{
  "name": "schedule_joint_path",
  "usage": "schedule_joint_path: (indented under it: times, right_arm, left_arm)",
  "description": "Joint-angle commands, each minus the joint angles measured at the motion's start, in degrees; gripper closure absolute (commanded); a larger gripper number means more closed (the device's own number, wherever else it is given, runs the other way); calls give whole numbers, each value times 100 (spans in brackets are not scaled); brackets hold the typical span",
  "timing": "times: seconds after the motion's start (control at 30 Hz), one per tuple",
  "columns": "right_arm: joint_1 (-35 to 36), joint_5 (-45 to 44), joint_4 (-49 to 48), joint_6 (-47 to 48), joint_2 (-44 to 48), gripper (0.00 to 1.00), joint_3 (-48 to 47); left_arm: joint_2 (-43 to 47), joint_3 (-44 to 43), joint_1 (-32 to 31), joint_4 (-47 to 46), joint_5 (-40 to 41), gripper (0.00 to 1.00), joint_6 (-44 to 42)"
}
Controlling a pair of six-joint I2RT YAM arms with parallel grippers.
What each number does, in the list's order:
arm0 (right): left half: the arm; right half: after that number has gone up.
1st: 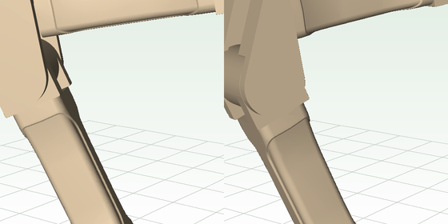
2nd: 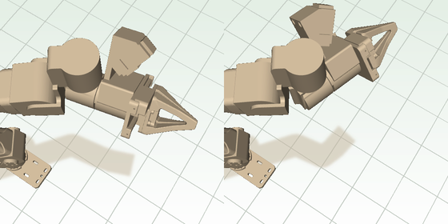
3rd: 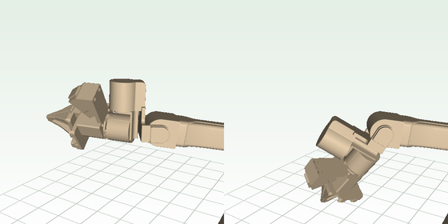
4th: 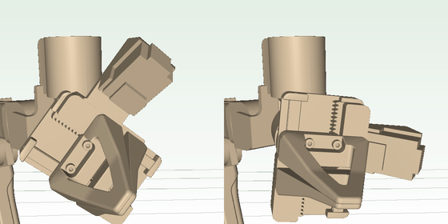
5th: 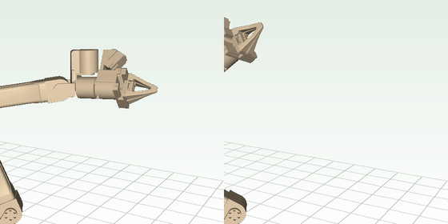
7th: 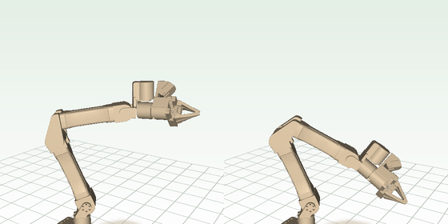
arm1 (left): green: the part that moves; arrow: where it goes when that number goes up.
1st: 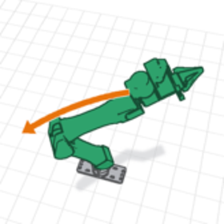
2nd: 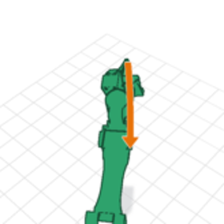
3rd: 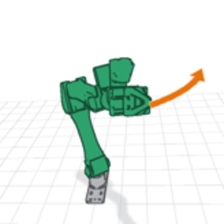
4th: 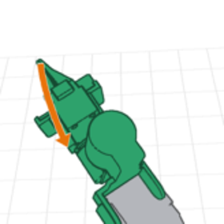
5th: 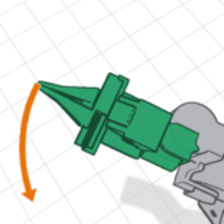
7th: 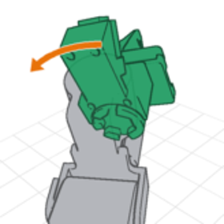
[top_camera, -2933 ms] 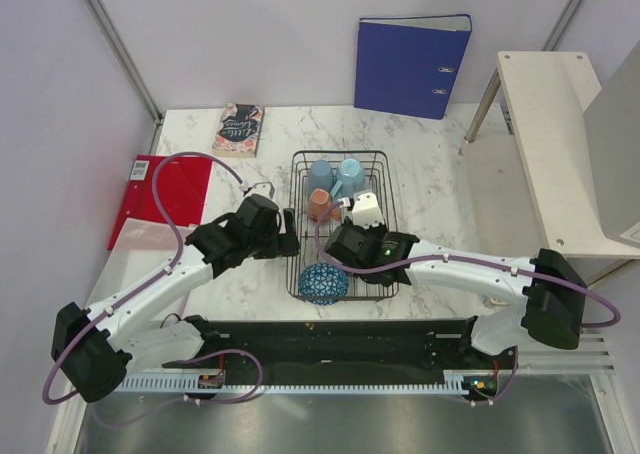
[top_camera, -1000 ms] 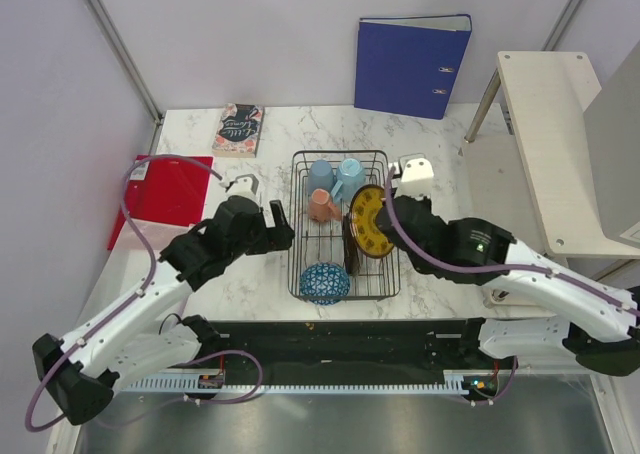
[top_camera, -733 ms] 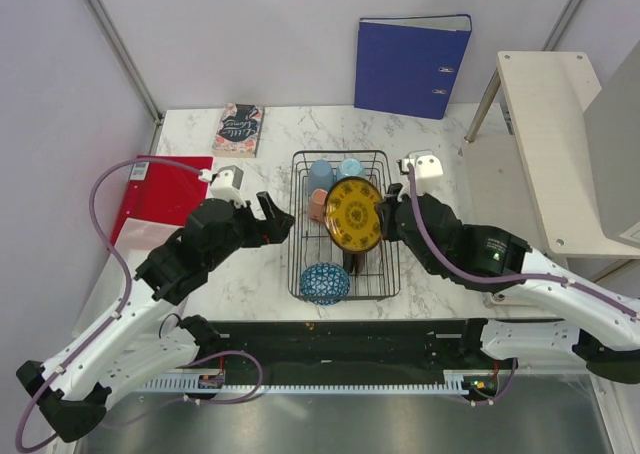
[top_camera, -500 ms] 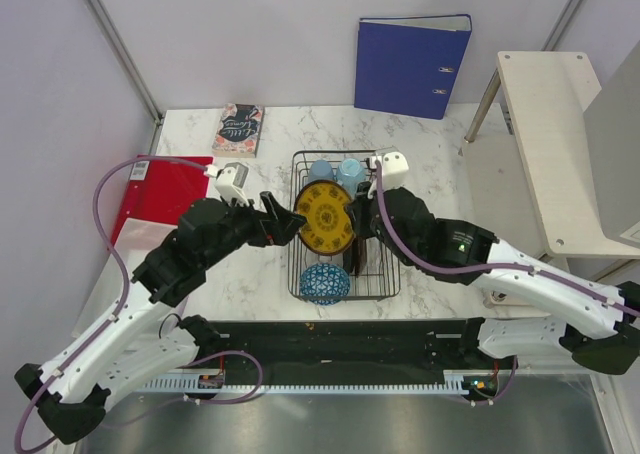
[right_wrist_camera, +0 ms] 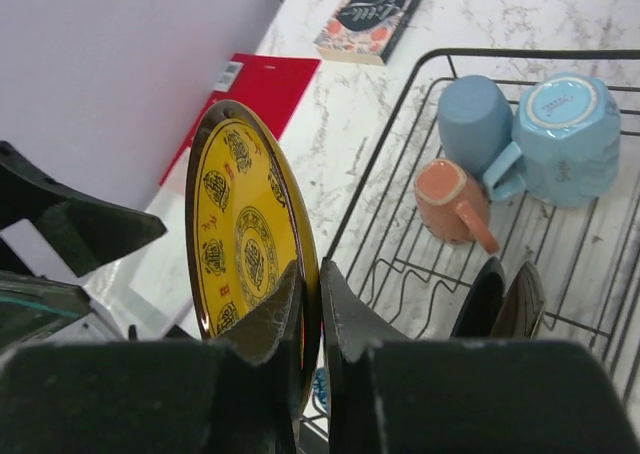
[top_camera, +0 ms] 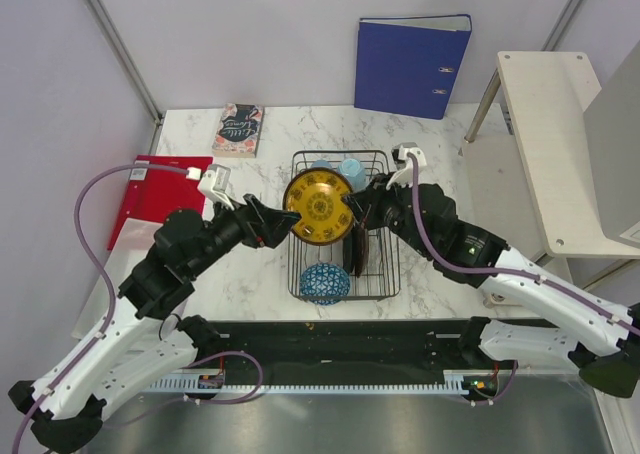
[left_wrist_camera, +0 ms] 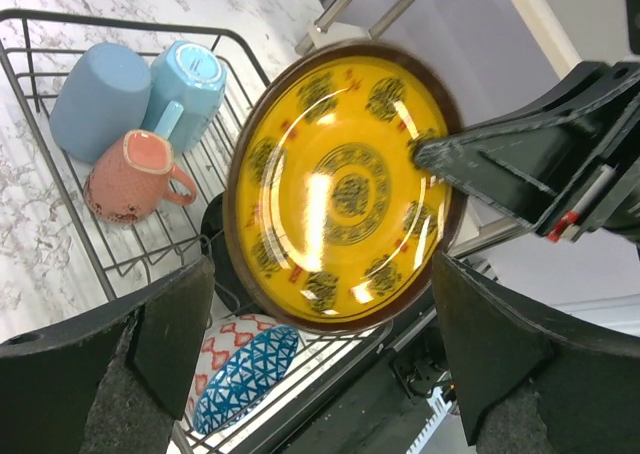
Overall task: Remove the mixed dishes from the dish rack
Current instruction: Place the plate at the center of the board.
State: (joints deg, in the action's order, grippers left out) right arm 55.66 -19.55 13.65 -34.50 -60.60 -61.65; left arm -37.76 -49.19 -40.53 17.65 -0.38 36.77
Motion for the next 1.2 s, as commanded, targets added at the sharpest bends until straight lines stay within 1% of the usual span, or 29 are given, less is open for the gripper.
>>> schedule_joint_path:
  times: [0.0,0.1,0.17,0.2,0.23,0.33,0.5,0.6,0.7,0.73,0.83,0.9,0.93,1.0,1.03,1.17]
  right_arm:
    - [-406,1108,-1021,-504,390,100,397]
    - [-679,1620,-1547,-882,531,100,793]
    - [-889,2207,-1979,-1206,540,100,996]
    - [-951,2401,-2250,-1321,523,100,1162]
    - [-986,2717,-2374,-1435,497,100,1242]
    - [-1092,3254,-2761,-1717,286,100,1383]
    - [-1145,3668,-3359,-2261,40,100,1673]
    - [-1198,3818,-3859,-2621,-75,100,1875]
    - [-1250,3845,-3932,-2737,-101,100,1964]
    - [-1259,3801,-3853,-2650,-66,100,1946]
    - [-1259,3599,-3335,-2317,4,100,1788]
    - [-1251,3503,-3089,-2210,48,100,1691]
    - [-1250,3493,-3027,-2140,57,100,1674]
    - [-1250,3467,-2948,-2113,57,100,1647]
    - [-1250,3449,-2930,-2105,57,100,1647]
    - [-1259,3379,-2824,-2034,66,100,1656]
  left_arm:
    - [67,120,10,-157,12,5,-74]
    - [93,155,10,-165,187,5,-56]
    - [119,146,10,-165,214,5,-48]
    - [146,155,19,-165,231,5,-56]
    - [155,155,19,-183,232,5,-65]
    - [207,147,19,-218,293,5,-74]
    - [208,164,19,-262,328,5,-109]
    - [155,251,10,-262,302,8,-48]
    - [163,339,19,-227,302,17,-4]
    - [155,349,19,-209,311,24,5]
    - [146,375,10,-16,442,35,49]
    - [155,384,19,98,521,38,75]
    - [155,392,19,133,539,42,67]
    - [155,410,19,186,574,44,93]
    - [146,410,10,186,583,47,102]
    - [155,410,19,265,627,50,128]
